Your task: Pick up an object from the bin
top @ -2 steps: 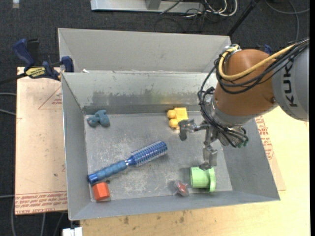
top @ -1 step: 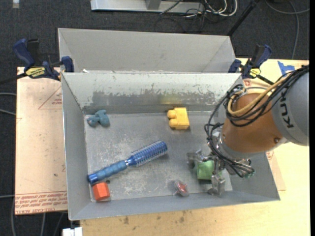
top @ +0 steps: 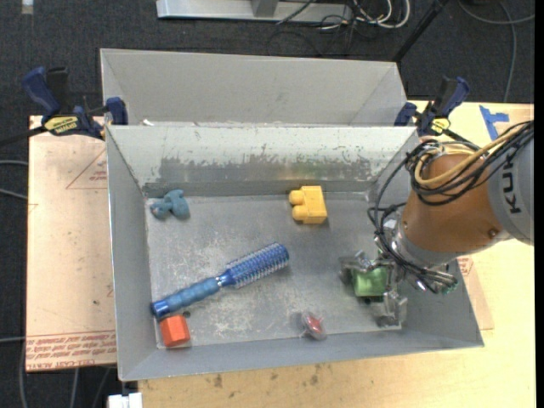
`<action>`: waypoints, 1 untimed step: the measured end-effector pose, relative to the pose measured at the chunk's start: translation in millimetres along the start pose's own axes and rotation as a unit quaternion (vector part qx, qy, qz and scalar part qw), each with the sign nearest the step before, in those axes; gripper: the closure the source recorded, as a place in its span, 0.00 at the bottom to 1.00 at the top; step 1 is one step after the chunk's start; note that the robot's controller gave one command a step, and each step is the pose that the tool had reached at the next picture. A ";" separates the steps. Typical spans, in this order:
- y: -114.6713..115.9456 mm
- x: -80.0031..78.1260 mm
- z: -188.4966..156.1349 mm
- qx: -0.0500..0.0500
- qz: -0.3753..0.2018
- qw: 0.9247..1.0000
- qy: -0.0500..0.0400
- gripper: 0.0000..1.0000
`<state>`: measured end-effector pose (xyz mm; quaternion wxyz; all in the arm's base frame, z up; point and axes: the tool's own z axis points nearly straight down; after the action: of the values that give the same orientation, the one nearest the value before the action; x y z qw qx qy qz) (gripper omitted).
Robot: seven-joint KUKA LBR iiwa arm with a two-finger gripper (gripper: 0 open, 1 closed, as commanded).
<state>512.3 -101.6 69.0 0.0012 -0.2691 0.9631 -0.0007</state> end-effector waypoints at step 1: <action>3.8 -30.4 -1.0 -0.001 -0.095 0.995 -0.002 0.00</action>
Offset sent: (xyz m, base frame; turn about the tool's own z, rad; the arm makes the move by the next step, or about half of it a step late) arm 0.0226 0.0174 0.0010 -0.1914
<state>536.3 -82.6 70.0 0.0026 -0.3592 0.9332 0.0002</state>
